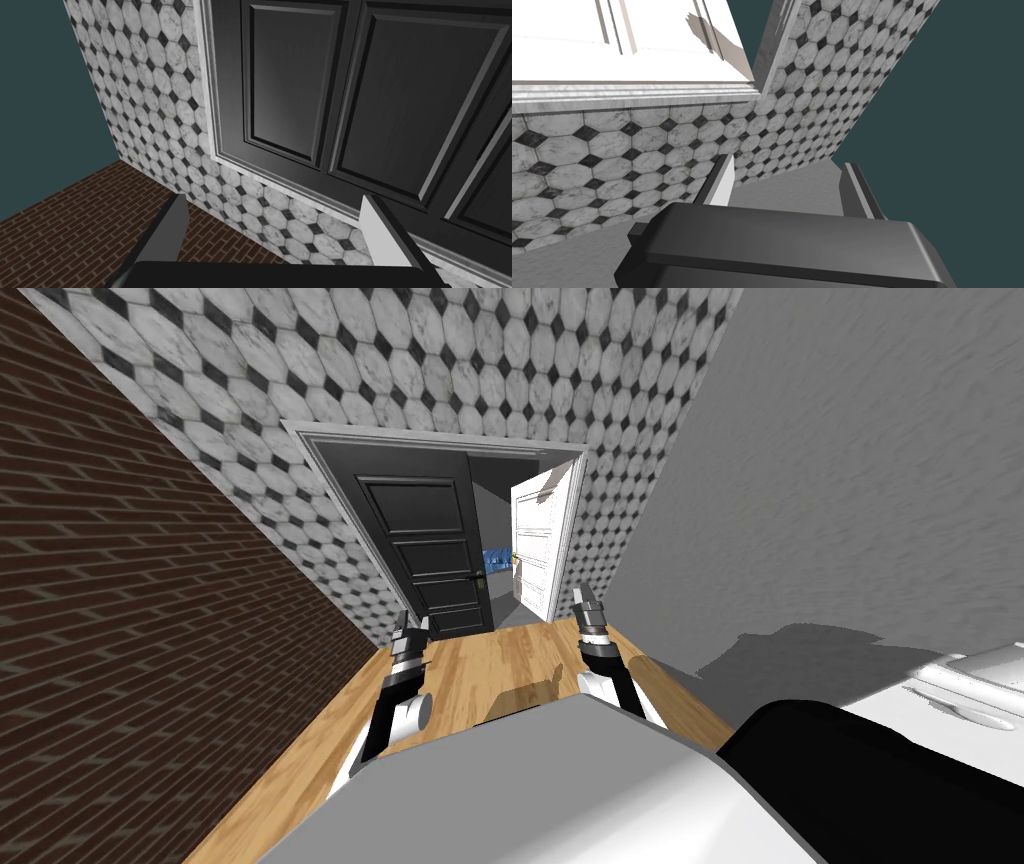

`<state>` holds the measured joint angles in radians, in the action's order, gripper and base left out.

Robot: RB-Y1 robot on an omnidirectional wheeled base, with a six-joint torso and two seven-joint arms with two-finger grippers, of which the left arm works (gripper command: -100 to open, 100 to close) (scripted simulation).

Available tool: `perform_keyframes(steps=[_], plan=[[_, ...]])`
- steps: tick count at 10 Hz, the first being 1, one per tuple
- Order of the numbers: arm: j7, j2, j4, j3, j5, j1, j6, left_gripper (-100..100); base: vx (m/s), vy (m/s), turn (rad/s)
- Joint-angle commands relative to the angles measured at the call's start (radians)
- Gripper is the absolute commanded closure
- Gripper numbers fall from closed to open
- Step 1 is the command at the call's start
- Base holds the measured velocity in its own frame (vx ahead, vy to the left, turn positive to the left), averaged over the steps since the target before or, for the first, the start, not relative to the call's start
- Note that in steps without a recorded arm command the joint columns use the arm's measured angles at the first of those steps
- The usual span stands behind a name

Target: Push the door open

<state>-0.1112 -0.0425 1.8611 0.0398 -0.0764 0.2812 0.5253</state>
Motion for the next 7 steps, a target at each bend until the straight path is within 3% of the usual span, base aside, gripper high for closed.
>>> perform_keyframes(steps=[1,7], plan=[[0.008,-0.007,-0.049,0.000,-0.004,-0.033,-0.003,-100,0.091,-0.006,-0.007],[0.035,-0.028,-0.231,0.001,-0.020,-0.147,-0.015,-100,0.095,0.002,-0.007]])
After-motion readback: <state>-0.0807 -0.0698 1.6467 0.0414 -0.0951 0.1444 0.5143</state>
